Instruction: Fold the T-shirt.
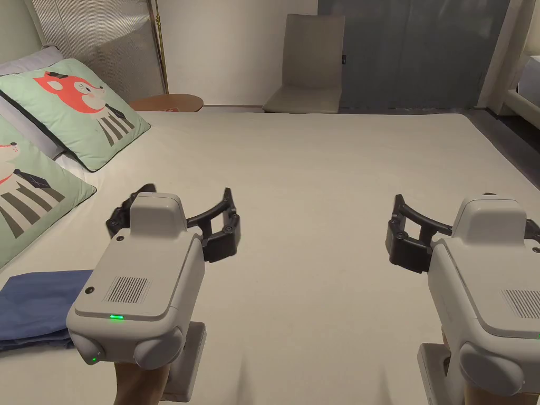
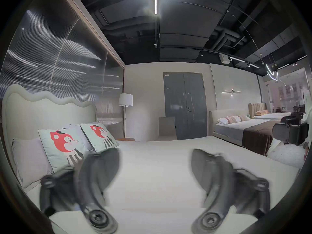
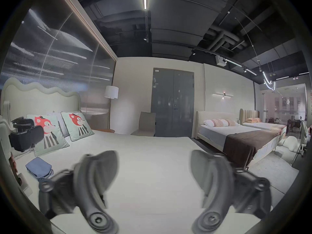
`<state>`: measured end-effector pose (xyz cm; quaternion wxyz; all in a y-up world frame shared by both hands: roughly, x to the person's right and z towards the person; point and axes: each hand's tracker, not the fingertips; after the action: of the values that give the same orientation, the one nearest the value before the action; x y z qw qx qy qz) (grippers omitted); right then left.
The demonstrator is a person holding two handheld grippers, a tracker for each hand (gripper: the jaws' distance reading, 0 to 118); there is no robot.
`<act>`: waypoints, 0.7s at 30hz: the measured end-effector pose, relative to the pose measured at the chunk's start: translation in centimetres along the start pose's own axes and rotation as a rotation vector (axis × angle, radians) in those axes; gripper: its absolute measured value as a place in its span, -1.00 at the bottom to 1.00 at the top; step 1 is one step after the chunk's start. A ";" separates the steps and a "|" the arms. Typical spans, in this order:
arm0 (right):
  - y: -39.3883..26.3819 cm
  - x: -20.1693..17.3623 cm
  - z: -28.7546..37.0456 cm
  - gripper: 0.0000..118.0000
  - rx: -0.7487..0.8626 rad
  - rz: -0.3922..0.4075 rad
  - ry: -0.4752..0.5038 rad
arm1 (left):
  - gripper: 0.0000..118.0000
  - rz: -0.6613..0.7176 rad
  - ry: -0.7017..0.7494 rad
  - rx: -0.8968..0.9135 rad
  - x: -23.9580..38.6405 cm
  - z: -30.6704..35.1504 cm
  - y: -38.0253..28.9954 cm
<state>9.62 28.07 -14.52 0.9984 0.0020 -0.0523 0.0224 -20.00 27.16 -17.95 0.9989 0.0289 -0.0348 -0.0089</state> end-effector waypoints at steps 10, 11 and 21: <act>-0.3 0.4 -0.4 0.99 0.004 -0.004 -0.007 | 0.88 -0.014 0.001 0.015 0.6 0.0 0.0; -0.3 0.4 -0.4 0.99 0.004 -0.005 -0.006 | 0.88 -0.016 -0.001 0.014 0.7 0.1 0.0; -0.3 0.6 -0.1 0.99 0.013 -0.004 -0.003 | 0.88 -0.038 -0.004 0.016 0.9 0.3 0.2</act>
<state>10.25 27.79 -14.55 0.9983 0.0086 -0.0536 0.0210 -19.14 27.31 -17.61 0.9982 0.0377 -0.0363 -0.0279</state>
